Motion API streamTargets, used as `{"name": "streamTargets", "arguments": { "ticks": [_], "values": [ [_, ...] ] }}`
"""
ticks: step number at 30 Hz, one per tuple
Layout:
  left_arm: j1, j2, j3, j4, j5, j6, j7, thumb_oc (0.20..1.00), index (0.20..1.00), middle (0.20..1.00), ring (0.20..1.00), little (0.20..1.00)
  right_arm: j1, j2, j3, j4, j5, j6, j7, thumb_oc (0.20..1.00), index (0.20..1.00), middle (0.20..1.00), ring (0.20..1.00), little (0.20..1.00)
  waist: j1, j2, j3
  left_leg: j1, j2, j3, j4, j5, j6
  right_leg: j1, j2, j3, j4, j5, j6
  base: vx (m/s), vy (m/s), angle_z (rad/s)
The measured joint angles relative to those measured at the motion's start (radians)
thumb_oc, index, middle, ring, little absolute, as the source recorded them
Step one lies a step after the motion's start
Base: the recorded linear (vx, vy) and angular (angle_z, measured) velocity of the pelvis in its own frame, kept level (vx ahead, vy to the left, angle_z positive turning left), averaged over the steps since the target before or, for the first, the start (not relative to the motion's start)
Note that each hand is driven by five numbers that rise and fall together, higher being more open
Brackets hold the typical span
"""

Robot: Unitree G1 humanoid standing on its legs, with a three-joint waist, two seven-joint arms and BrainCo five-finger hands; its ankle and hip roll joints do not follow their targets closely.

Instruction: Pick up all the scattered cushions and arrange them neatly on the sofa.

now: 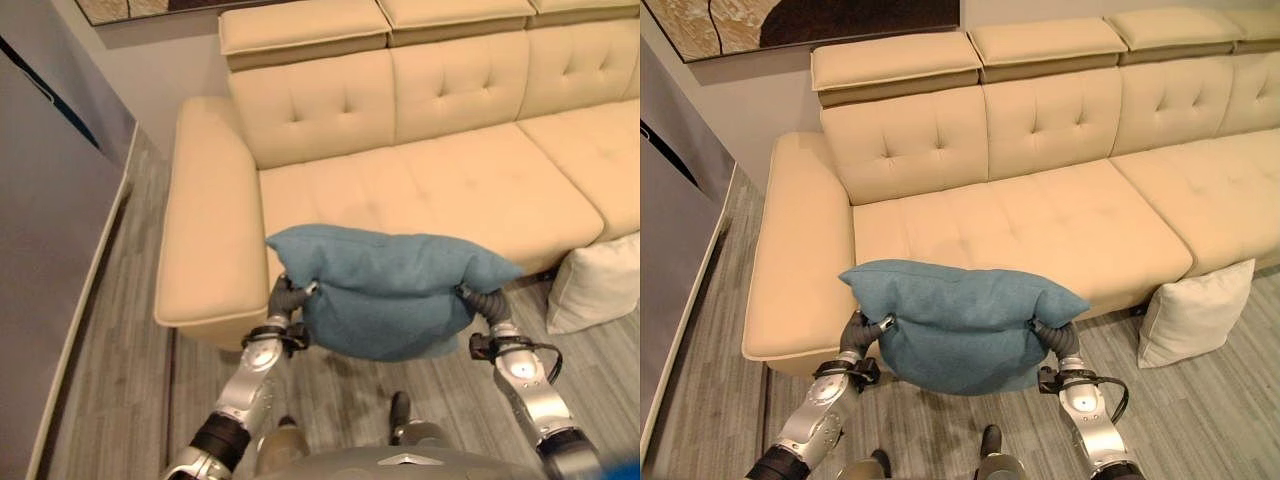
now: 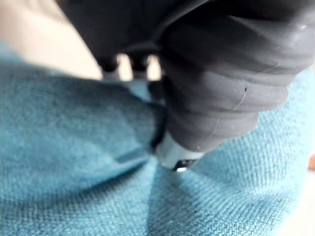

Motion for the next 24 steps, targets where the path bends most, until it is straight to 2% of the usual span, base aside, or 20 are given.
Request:
{"name": "streamTargets", "arguments": {
  "ticks": [1,2,3,4,5,6,7,9,11,12,13,15,16,17,20,21,22,23,24],
  "values": [
    [-0.001,-0.001,-0.004,0.0,0.0,0.001,0.0,0.2,0.2,0.2,0.2,0.2,0.0,0.004,-0.004,0.0,-0.003,0.003,-0.003,0.2,0.2,0.2,0.2,0.2,0.0,-0.002,0.002,-0.005,-0.03,0.011,-0.041,0.002,0.007,0.0,0.0,0.002,-0.002,0.0,0.0,0.2,0.08,-0.19],
    [0.0,-0.002,-0.004,0.0,0.0,0.001,0.001,0.2,0.2,0.2,0.2,0.2,0.0,0.007,-0.005,0.0,-0.004,0.004,-0.009,0.2,0.2,0.2,0.2,0.2,0.004,0.0,0.005,-0.007,-0.058,-0.007,-0.075,0.009,0.017,-0.005,0.007,0.011,0.005,0.0,0.001,0.1,0.049,-0.44],
    [0.002,-0.003,-0.001,0.0,0.001,0.001,0.001,0.2,0.2,0.2,0.2,0.2,-0.002,0.005,-0.004,0.0,-0.004,0.004,-0.009,0.2,0.2,0.2,0.2,0.2,0.02,0.017,0.01,0.002,-0.062,-0.028,-0.097,0.01,0.023,-0.01,0.028,0.031,0.019,-0.004,0.006,0.16,0.083,-0.66],
    [0.01,0.0,0.002,0.0,0.007,0.001,0.002,0.2,0.2,0.2,0.2,0.2,-0.002,0.008,-0.003,0.002,-0.005,0.005,-0.007,0.2,0.2,0.2,0.2,0.2,0.03,0.024,0.01,0.008,-0.051,-0.033,-0.1,0.029,0.082,-0.011,0.049,0.051,0.025,-0.003,0.01,0.17,0.094,-0.78],
    [0.018,0.007,0.007,0.0,0.013,0.002,0.005,0.2,0.2,0.2,0.2,0.2,0.002,0.019,0.007,0.003,-0.006,0.007,-0.007,0.2,0.2,0.2,0.2,0.2,0.039,0.012,0.01,0.016,-0.05,-0.013,-0.102,0.03,0.128,-0.011,0.052,0.061,0.029,-0.002,0.021,0.22,0.148,-0.58],
    [0.018,0.031,0.009,0.0,0.02,0.003,0.008,0.2,0.2,0.2,0.2,0.2,0.005,0.03,0.025,0.001,-0.01,0.009,-0.007,0.2,0.2,0.2,0.2,0.2,0.038,-0.01,0.017,0.036,-0.06,0.003,-0.121,0.024,0.132,-0.008,0.037,0.064,0.031,-0.005,0.025,0.17,0.168,-0.37],
    [0.019,0.044,0.009,0.0,0.02,0.008,0.009,0.2,0.2,0.2,0.2,0.2,0.005,0.038,0.026,0.001,-0.019,0.012,-0.007,0.2,0.2,0.2,0.2,0.2,0.035,-0.015,0.018,0.057,-0.069,0.012,-0.147,0.029,0.133,-0.008,0.03,0.071,0.037,-0.009,0.032,0.14,0.184,-0.34],
    [0.02,0.052,0.015,0.0,0.025,0.016,0.015,0.2,0.2,0.2,0.2,0.2,-0.005,0.067,0.026,0.001,-0.025,0.012,-0.014,0.2,0.2,0.2,0.2,0.2,0.039,0.0,0.029,0.111,-0.083,0.054,-0.187,0.036,0.149,-0.026,0.018,0.087,0.105,-0.013,0.045,0.13,0.145,-0.53],
    [0.024,0.048,0.03,-0.002,0.026,0.017,0.022,0.2,0.2,0.2,0.2,0.2,-0.016,0.065,0.036,0.001,-0.026,0.015,-0.011,0.2,0.2,0.2,0.2,0.2,0.056,0.02,0.04,0.145,-0.082,0.098,-0.2,0.027,0.165,-0.058,0.009,0.073,0.177,-0.019,0.054,0.1,0.092,-0.67],
    [0.024,0.052,0.041,-0.002,0.026,0.016,0.022,0.2,0.2,0.2,0.2,0.2,-0.02,0.064,0.045,0.001,-0.039,0.019,-0.006,0.2,0.2,0.2,0.2,0.2,0.055,0.03,0.045,0.161,-0.085,0.114,-0.197,0.013,0.176,-0.094,-0.004,0.072,0.269,-0.043,0.093,0.11,0.086,-0.42],
    [0.023,0.055,0.049,-0.002,0.027,0.016,0.022,0.2,0.2,0.2,0.2,0.2,-0.021,0.064,0.059,0.001,-0.044,0.019,-0.007,0.2,0.2,0.2,0.2,0.2,0.05,0.035,0.051,0.177,-0.086,0.121,-0.195,0.008,0.186,-0.132,-0.018,0.067,0.363,-0.062,0.118,0.17,0.059,-0.24],
    [0.022,0.056,0.055,-0.004,0.028,0.016,0.023,0.2,0.2,0.2,0.2,0.2,-0.021,0.065,0.062,-0.002,-0.045,0.02,-0.007,0.2,0.2,0.2,0.2,0.2,0.052,0.026,0.049,0.183,-0.094,0.128,-0.195,-0.003,0.186,-0.164,-0.044,0.036,0.427,-0.09,0.118,0.23,0.006,-0.05],
    [0.025,0.058,0.059,-0.004,0.03,0.016,0.022,0.2,0.2,0.2,0.2,0.2,-0.025,0.064,0.062,-0.003,-0.045,0.02,-0.006,0.2,0.2,0.2,0.2,0.2,0.055,0.026,0.05,0.185,-0.094,0.132,-0.201,-0.012,0.176,-0.172,-0.052,0.008,0.414,-0.097,0.116,0.23,-0.077,-0.22],
    [0.028,0.056,0.062,-0.004,0.03,0.016,0.023,0.2,0.2,0.2,0.2,0.2,-0.035,0.063,0.063,-0.003,-0.046,0.022,-0.003,0.2,0.2,0.2,0.2,0.2,0.069,0.025,0.051,0.184,-0.095,0.142,-0.201,-0.02,0.172,-0.18,-0.059,-0.018,0.367,-0.093,0.115,0.26,-0.092,-0.35],
    [0.031,0.053,0.072,-0.002,0.03,0.019,0.022,0.2,0.2,0.2,0.2,0.2,-0.042,0.061,0.064,-0.006,-0.057,0.026,0.006,0.2,0.2,0.2,0.2,0.2,0.064,0.028,0.052,0.186,-0.092,0.139,-0.2,-0.027,0.174,-0.201,-0.05,-0.016,0.233,-0.064,0.126,0.2,-0.087,-0.04],
    [0.031,0.05,0.072,-0.002,0.031,0.019,0.022,0.2,0.2,0.2,0.2,0.2,-0.033,0.058,0.064,-0.005,-0.064,0.028,0.006,0.2,0.2,0.2,0.2,0.2,0.043,0.019,0.05,0.199,-0.093,0.116,-0.2,-0.033,0.161,-0.186,-0.042,-0.005,0.136,0.005,0.116,0.33,-0.169,0.52],
    [0.035,0.048,0.072,-0.002,0.031,0.021,0.022,0.2,0.2,0.2,0.2,0.2,-0.03,0.052,0.064,-0.004,-0.064,0.032,0.007,0.2,0.2,0.2,0.2,0.2,0.031,0.019,0.05,0.215,-0.089,0.104,-0.2,-0.038,0.148,-0.158,-0.03,0.004,0.118,0.061,0.095,0.3,-0.177,0.59],
    [0.051,0.028,0.072,-0.004,0.032,0.021,0.022,0.2,0.2,0.2,0.2,0.2,-0.029,0.04,0.064,-0.002,-0.064,0.038,0.007,0.2,0.2,0.2,0.2,0.2,0.026,0.039,0.047,0.232,-0.067,0.087,-0.197,-0.041,0.136,-0.114,-0.004,-0.003,0.084,0.074,0.056,0.18,-0.161,0.26],
    [0.061,0.015,0.072,-0.006,0.033,0.02,0.021,0.2,0.2,0.2,0.2,0.2,-0.03,0.03,0.064,-0.002,-0.064,0.039,0.007,0.2,0.2,0.2,0.2,0.2,0.032,0.048,0.043,0.241,-0.047,0.081,-0.185,-0.043,0.13,-0.08,0.02,-0.007,0.045,0.075,0.049,0.14,-0.189,0.11]
  ]
}}
